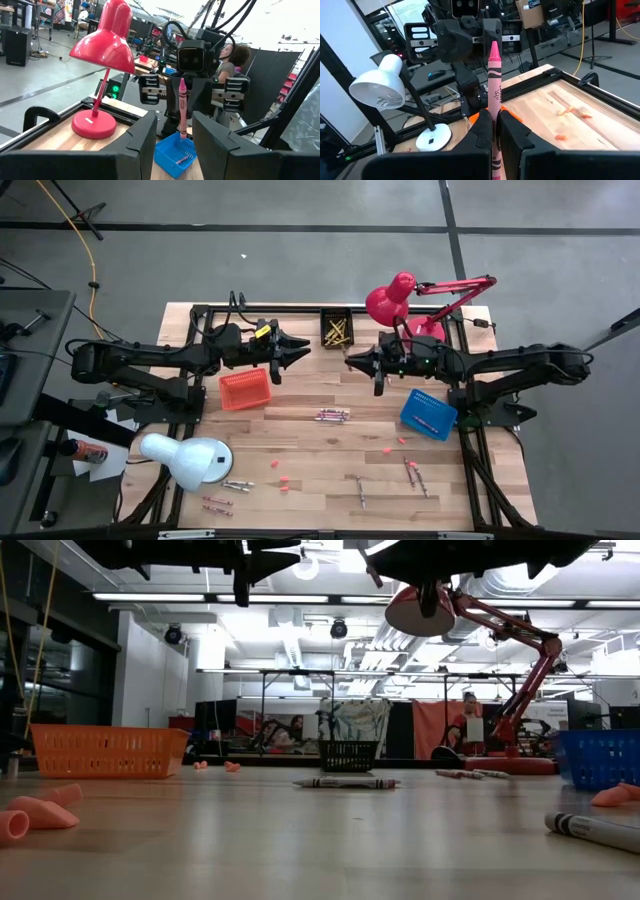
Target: Sort crayons
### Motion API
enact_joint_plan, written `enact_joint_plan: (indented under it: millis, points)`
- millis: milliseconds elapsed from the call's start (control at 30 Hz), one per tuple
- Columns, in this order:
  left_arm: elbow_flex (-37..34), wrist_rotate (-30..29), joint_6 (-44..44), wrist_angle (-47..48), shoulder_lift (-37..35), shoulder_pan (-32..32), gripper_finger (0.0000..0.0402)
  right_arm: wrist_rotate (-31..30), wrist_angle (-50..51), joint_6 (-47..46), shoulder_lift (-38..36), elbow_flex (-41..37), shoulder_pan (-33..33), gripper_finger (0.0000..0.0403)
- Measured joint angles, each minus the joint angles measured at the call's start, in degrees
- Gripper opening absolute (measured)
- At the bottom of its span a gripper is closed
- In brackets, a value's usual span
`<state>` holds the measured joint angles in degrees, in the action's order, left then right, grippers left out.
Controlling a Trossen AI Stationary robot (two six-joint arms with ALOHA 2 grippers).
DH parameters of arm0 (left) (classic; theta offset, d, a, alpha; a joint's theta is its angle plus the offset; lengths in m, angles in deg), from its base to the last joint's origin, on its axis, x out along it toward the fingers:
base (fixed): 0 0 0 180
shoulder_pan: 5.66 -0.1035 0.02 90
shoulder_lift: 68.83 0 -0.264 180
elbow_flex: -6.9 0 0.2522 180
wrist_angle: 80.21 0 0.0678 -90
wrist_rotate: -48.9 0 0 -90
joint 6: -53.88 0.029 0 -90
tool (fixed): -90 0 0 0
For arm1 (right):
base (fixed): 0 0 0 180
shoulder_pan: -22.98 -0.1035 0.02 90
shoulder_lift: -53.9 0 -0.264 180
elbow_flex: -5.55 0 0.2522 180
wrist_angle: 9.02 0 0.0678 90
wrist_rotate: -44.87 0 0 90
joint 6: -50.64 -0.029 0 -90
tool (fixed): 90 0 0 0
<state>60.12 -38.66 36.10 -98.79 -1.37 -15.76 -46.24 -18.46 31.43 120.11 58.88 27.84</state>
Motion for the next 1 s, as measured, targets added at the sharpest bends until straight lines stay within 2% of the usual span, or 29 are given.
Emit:
enact_joint_plan:
  millis: [233,333,467,600,800,1000]
  points:
    - [0.0,-0.02,0.0,0.08,0.0,0.0,0.011,1.11,0.61,-0.01,0.0,0.0,0.0,0.0001]
    - [0.0,-0.02,-0.01,0.89,0.0,0.0,0.011,4.22,2.58,-1.7,-0.05,0.0,0.0,0.0001]
    - [0.0,-0.04,-0.02,2.19,0.02,0.0,0.011,12.75,12.94,-7.82,-0.07,0.0,-1.58,0.0001]
    - [0.0,-0.05,-0.02,2.55,0.02,-0.01,0.011,18.2,29.51,-14.37,-0.08,0.02,-6.6,0.0001]
    - [0.0,-0.24,2.01,2.57,0.02,-0.48,0.011,16.82,53.0,-24.65,-1.41,0.02,-16.58,0.0001]
    - [0.0,-0.59,1.55,2.58,0.02,-0.74,0.011,8.03,69.34,-36.97,-6.74,0.02,-23.69,0.0001]
